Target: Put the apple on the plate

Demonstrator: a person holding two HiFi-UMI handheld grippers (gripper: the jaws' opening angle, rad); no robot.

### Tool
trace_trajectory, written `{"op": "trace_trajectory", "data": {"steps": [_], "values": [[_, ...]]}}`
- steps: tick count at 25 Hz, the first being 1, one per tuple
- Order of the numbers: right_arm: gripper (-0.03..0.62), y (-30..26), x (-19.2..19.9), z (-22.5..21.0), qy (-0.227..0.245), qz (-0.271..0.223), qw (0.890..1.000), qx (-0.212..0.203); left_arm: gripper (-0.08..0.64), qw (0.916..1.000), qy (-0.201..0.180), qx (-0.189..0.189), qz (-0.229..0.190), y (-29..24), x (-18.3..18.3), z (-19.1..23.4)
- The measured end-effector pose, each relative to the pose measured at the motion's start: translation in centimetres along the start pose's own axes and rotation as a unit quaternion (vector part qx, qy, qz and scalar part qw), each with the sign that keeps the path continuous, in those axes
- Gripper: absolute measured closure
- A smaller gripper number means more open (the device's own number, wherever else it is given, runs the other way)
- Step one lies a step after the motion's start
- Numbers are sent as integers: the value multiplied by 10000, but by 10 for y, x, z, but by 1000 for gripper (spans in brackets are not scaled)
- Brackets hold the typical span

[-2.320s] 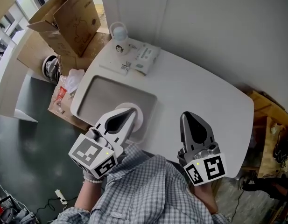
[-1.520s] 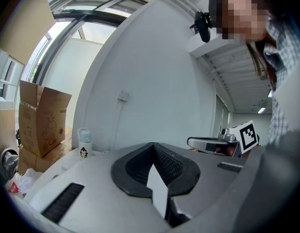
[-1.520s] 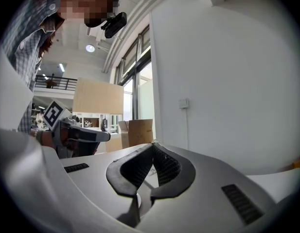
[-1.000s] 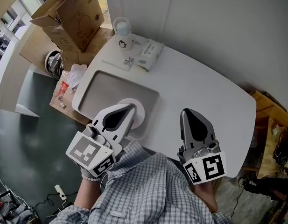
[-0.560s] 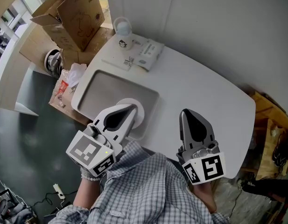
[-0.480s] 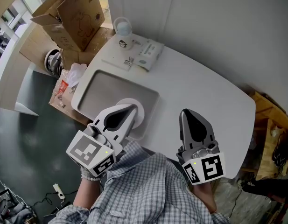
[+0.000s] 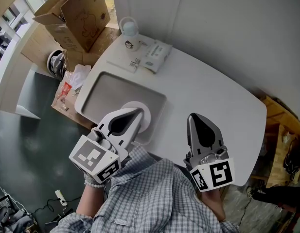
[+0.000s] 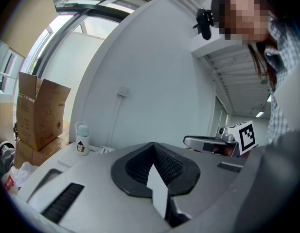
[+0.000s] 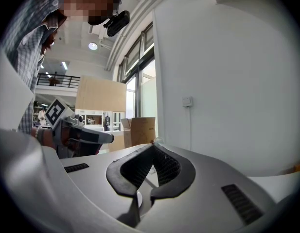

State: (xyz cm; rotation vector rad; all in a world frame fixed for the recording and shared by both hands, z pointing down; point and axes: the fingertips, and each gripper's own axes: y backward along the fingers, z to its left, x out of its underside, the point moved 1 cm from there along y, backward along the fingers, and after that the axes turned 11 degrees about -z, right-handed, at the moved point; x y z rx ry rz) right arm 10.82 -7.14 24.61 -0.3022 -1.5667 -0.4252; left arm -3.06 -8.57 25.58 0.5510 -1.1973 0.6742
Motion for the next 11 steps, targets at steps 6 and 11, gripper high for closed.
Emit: {"op": "trace_trajectory", "data": {"steps": [6, 11], "values": [[572, 0, 1, 1, 19, 38, 10000, -15, 552, 10000, 10, -5, 1, 1, 1, 0], [571, 1, 3, 1, 16, 51, 10000, -21, 552, 10000, 21, -18, -4, 1, 1, 1]]}}
